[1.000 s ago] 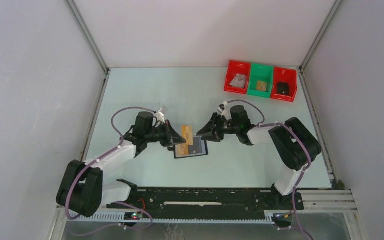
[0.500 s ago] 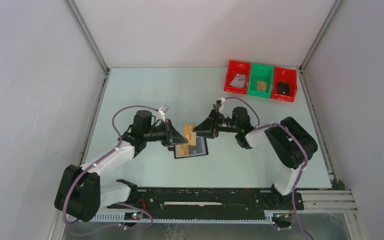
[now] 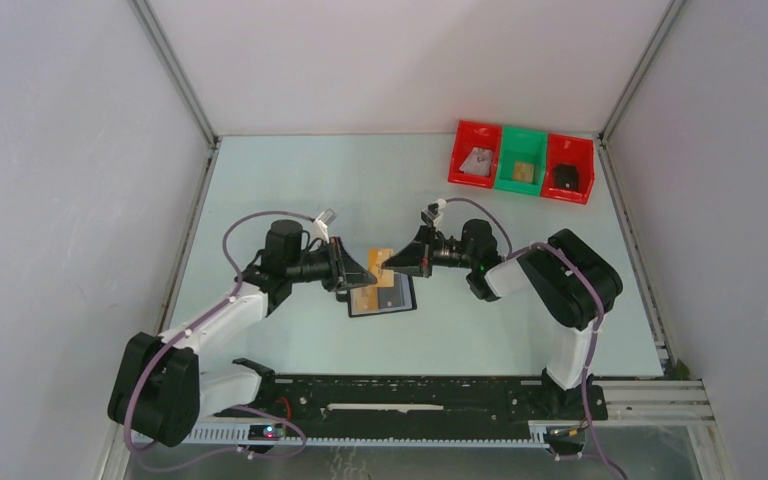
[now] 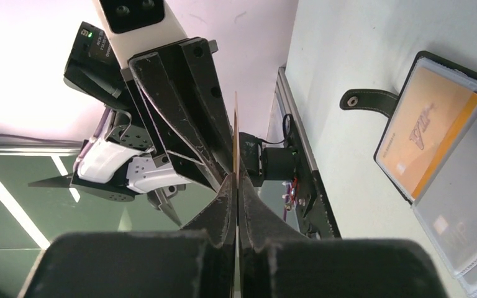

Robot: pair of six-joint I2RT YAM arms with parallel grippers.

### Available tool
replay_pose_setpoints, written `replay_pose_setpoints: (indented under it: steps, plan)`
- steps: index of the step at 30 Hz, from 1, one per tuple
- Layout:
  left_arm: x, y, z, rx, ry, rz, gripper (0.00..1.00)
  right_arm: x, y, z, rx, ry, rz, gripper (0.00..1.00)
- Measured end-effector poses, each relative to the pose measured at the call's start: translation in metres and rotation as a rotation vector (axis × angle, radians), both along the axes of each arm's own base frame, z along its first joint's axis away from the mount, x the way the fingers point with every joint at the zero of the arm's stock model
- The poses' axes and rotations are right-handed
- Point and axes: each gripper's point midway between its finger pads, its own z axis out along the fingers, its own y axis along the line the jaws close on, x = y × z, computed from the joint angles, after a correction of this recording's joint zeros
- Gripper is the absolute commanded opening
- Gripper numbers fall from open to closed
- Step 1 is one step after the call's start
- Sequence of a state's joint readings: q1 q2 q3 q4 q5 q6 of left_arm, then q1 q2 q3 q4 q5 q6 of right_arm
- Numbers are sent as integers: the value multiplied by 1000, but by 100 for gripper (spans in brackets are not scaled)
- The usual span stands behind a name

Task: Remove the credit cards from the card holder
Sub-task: Place the credit card in the storage box.

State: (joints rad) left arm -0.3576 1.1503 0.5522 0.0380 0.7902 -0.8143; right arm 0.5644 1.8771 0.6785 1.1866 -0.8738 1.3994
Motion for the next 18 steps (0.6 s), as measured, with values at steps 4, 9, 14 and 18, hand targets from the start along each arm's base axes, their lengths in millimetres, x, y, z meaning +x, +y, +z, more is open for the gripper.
replay_pose_setpoints:
  steps: [4, 9, 14, 18]
  plan:
    - [1, 2, -3, 17, 15, 18, 43, 6, -7, -1, -35, -11, -27, 0]
    - [11, 8, 2, 93, 21, 65, 43, 41, -39, 12, -205, -112, -164, 0]
    - [28, 12, 27, 146, -46, 94, 43, 111, -99, 63, -426, -295, -386, 0]
    - [34, 14, 44, 172, -96, 93, 43, 161, -178, 87, -642, -364, -575, 0]
